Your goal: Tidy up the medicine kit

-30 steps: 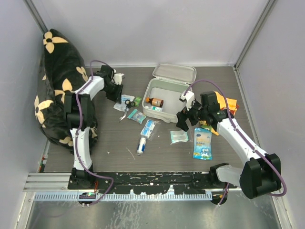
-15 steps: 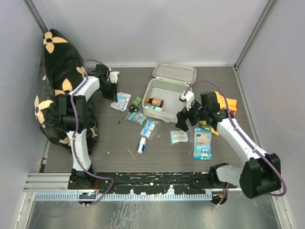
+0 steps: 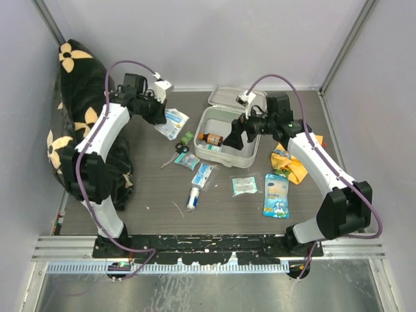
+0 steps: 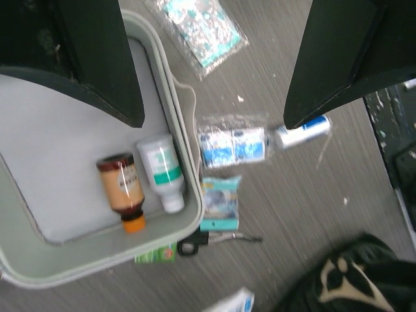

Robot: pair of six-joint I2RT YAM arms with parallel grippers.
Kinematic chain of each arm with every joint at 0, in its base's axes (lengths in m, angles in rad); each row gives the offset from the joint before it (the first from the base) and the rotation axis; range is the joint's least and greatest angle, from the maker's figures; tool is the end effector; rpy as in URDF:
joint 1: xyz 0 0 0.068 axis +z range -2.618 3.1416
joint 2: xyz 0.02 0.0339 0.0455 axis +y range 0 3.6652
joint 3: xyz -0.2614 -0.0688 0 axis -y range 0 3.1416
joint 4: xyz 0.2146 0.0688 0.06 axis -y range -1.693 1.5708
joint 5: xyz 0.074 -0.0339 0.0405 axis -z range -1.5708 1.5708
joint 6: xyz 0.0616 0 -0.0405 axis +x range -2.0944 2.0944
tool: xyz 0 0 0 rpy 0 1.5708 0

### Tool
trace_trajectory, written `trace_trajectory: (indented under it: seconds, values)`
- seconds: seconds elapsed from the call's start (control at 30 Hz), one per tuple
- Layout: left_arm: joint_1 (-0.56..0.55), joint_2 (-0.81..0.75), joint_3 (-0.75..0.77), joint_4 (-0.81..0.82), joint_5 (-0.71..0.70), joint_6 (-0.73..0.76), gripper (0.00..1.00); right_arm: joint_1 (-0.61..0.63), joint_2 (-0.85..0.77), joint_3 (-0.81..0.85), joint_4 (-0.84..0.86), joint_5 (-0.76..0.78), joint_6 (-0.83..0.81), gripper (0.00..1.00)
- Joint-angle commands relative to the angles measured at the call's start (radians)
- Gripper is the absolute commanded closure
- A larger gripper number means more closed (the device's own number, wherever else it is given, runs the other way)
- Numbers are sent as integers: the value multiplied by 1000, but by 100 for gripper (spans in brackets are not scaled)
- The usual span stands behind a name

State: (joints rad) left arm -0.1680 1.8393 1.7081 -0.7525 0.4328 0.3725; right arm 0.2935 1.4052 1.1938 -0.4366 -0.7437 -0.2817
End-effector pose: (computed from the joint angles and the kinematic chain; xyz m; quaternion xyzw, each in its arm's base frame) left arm 0.3825 -0.0911 0.2965 0.3152 0.8669 -0.1675 0.3479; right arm 0.2698 0.1251 0.3129 -0.3917 0.7541 0.3278 0.4128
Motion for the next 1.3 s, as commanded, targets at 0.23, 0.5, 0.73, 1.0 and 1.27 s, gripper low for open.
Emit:
trace_trajectory:
  seconds: [0.23, 0.5, 0.73, 1.0, 1.27]
  values:
    - [-256, -248, -189, 35, 135, 161, 100, 25, 167, 157, 208, -168, 444, 6]
    - [-362, -289, -229, 65, 119, 161, 100, 65, 189, 80, 292, -267, 513, 11]
    - [-391, -283, -231, 65, 98, 166, 100, 113, 211, 53, 281, -267, 497, 21]
    - [-392, -294, -268, 90, 104, 161, 100, 113, 265, 65, 260, -283, 452, 45]
    - [-391, -300, -288, 108, 97, 158, 100, 114, 332, 104, 261, -307, 460, 69]
